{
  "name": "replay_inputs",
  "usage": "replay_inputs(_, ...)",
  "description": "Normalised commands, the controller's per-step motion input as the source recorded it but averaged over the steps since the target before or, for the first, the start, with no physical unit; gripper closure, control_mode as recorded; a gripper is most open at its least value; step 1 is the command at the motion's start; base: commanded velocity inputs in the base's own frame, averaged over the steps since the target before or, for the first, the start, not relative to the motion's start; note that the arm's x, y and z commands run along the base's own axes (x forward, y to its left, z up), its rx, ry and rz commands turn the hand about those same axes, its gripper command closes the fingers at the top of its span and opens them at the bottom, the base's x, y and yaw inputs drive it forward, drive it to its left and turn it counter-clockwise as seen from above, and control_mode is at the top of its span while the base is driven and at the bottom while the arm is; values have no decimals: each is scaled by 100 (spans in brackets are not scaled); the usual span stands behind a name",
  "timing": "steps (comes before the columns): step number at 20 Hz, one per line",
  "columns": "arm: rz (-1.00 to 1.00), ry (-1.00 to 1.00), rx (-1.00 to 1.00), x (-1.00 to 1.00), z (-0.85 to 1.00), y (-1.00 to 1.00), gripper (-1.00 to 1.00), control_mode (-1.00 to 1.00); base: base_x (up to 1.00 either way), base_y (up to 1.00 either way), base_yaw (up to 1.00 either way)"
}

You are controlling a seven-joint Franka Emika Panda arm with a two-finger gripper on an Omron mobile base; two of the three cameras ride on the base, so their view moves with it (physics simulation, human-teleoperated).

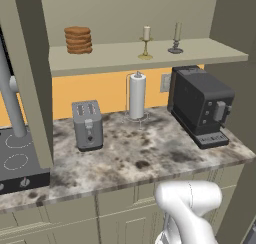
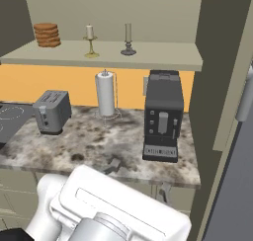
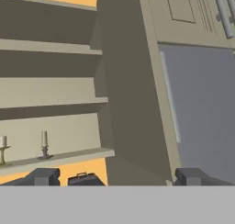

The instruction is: Pick the candle and candle from the dining table and place them in the open cabinet. Close the cabinet after placing the objects.

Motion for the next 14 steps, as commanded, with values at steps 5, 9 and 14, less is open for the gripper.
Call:
replay_inputs(5, 0, -7, -4, 11, 0, -2, -100, -100, 0, 0, 0)
replay_inputs(9, 0, -7, -5, 11, 0, 0, -100, -100, 0, 0, 0)
replay_inputs(14, 0, -3, -6, 16, 0, -1, -100, -100, 0, 0, 0)
